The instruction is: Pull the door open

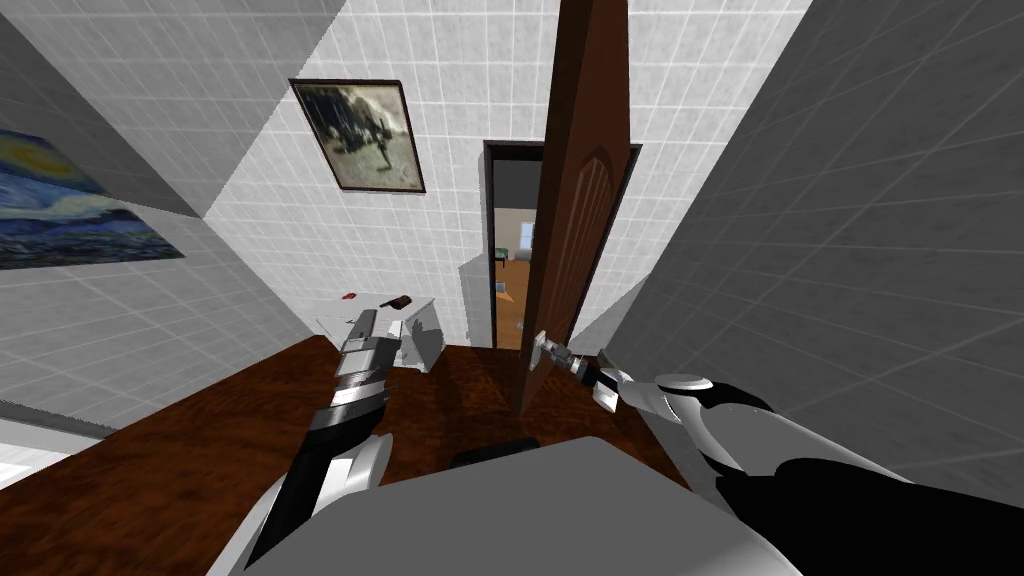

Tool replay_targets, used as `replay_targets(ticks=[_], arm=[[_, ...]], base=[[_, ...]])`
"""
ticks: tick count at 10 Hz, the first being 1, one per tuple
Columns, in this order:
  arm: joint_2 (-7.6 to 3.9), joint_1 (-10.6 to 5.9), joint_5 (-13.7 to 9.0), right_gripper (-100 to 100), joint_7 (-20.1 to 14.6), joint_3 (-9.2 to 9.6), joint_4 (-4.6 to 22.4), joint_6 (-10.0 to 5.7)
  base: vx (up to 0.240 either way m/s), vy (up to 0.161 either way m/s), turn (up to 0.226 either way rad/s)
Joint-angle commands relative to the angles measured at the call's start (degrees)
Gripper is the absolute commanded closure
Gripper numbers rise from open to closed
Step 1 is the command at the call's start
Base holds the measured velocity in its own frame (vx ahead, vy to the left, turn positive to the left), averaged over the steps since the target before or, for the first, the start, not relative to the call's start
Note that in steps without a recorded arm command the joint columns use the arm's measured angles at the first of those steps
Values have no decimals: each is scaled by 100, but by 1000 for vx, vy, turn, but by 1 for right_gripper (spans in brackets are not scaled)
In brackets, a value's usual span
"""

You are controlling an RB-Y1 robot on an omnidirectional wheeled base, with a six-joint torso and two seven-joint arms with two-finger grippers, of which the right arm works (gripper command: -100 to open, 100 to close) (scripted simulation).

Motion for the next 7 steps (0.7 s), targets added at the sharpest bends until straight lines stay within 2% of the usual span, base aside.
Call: replay_targets(ticks=[1,2,4,7], arm=[[-25,-19,20,100,-63,72,41,-119],[-12,-4,13,100,-26,50,8,-49],[-15,10,78,100,-105,85,91,-156],[-26,17,171,100,-226,116,223,-318]], base=[[-124,-183,105],[-56,-88,34],[-115,-129,141],[-157,-182,167]])
